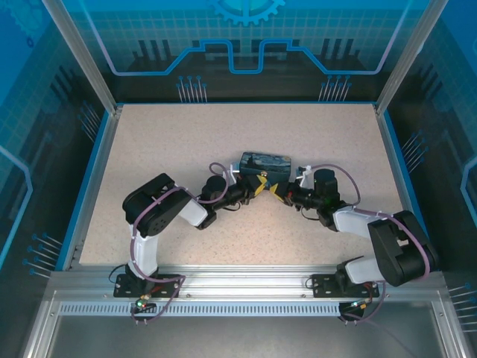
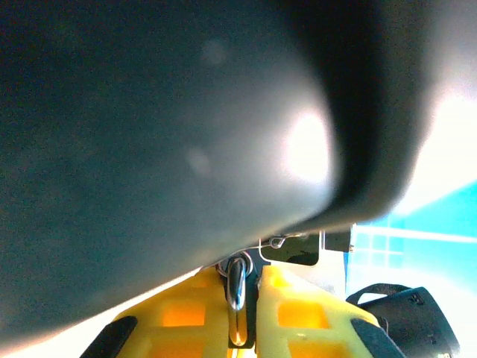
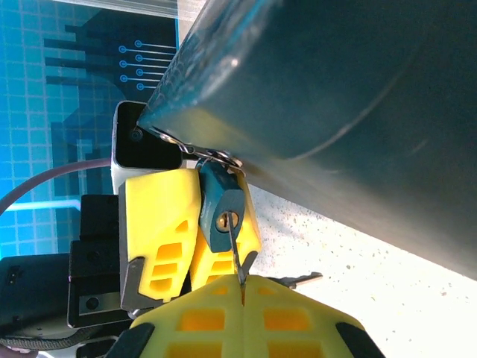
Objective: Unlock the padlock with the key
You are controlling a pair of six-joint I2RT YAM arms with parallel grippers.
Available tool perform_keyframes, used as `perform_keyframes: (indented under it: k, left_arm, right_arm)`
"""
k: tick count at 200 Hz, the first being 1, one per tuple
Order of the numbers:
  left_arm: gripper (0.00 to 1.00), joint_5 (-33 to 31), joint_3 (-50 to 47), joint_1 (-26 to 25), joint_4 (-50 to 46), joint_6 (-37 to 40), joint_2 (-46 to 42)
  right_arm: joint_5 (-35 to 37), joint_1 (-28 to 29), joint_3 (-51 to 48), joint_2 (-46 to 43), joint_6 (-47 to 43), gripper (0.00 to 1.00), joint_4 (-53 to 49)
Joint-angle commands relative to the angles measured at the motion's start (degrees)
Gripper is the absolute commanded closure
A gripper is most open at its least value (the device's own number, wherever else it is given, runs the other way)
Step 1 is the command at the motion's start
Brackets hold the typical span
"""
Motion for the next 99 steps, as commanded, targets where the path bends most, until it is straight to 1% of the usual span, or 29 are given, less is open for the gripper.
perform_keyframes:
  k: [1, 29, 99]
  left_arm:
    - [1.00, 3.34, 1.18, -0.97, 4.80, 0.09, -0.12]
    - [1.00, 3.47, 1.09, -1.00, 4.83, 0.24, -0.29]
    - [1.00, 3.18, 0.83, -0.96, 4.85, 0.19, -0.11]
  right_arm:
    - [-1.78, -2.08, 0.62, -0.91, -2.49, 1.00, 0.41]
    - [-2.18, -3.70, 0.57, 0.16, -1.54, 1.00, 1.77]
    - [-2.87, -4.05, 1.07, -0.01, -1.25, 1.00, 1.91]
